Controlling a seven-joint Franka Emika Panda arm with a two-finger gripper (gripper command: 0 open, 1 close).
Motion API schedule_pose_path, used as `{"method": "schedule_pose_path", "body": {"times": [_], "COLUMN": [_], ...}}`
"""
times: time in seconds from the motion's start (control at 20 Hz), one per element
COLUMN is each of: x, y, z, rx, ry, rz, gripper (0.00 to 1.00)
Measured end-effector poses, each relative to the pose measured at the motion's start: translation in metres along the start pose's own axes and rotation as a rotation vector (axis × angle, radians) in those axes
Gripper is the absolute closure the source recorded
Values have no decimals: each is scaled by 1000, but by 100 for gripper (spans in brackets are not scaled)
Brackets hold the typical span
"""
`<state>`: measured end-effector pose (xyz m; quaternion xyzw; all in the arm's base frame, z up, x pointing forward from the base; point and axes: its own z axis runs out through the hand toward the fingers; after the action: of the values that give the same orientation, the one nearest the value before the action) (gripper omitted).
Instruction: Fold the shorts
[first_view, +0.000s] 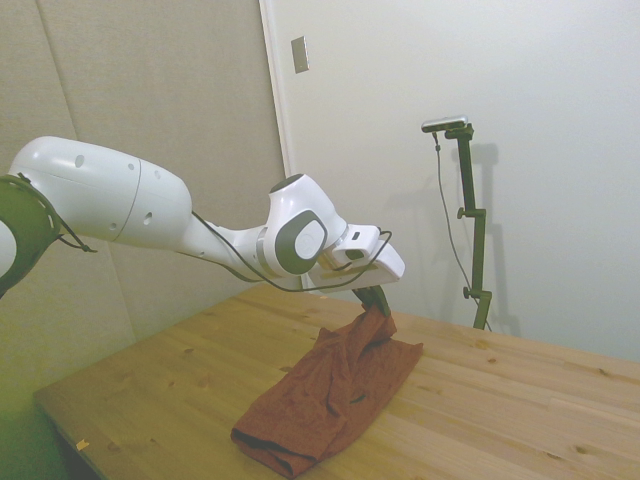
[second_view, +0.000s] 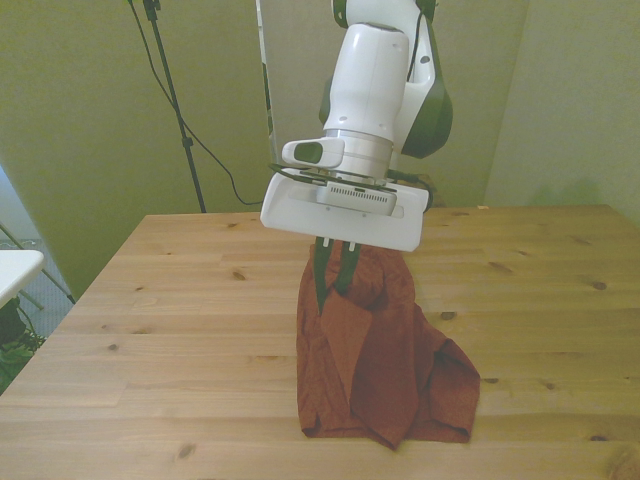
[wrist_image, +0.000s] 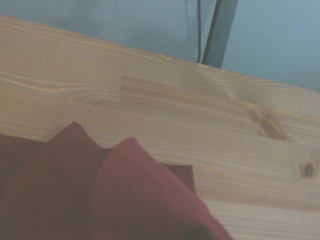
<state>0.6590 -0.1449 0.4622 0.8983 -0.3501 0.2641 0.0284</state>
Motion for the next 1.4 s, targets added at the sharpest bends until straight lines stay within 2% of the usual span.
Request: {"method": "schedule_pose_path", "body": {"times": [0.4, 0.55, 0.7, 1.0, 1.2, 1.4], "x": [44, 37, -5, -112, -165, -218], "y": [18, 18, 21, 12, 56, 103], "z": [-33, -42, -61, -155, -200, -225], "rx": [11, -30, -85, -54, -120, -149], "ry": [-3, -72, -218, -431, -488, -513], "rz": [46, 63, 91, 90, 135, 148], "gripper": [0, 0, 0, 0, 0, 0]}}
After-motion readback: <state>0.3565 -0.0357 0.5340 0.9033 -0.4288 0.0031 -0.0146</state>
